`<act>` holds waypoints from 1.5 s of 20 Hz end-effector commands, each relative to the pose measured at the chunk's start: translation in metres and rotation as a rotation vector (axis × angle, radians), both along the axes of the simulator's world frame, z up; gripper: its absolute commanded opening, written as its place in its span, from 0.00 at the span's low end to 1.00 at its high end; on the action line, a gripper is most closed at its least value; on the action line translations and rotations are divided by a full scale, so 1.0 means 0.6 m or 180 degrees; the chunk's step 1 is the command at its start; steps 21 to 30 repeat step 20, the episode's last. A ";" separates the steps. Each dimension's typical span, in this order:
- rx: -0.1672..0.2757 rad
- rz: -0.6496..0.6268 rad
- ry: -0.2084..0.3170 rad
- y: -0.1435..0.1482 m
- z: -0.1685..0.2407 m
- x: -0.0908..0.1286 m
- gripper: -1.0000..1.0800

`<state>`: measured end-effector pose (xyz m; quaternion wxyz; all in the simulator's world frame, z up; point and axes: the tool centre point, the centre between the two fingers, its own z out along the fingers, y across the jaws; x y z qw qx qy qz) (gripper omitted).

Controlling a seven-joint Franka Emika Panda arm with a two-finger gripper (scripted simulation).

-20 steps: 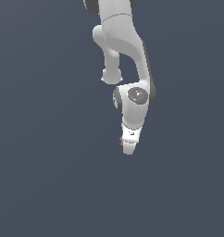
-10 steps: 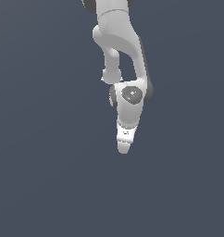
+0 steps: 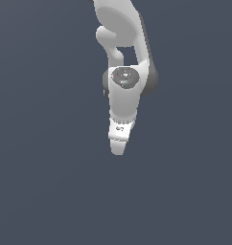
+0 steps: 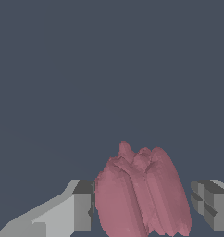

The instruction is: Pick up the object and move it to a goal position.

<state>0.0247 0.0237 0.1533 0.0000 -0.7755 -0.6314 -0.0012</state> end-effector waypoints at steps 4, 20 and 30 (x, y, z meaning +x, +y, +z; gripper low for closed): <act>0.0004 0.0001 0.0003 -0.042 0.088 0.023 0.00; -0.0005 -0.0006 0.0006 -0.089 0.180 0.054 0.00; -0.0005 -0.0006 0.0006 -0.089 0.180 0.054 0.00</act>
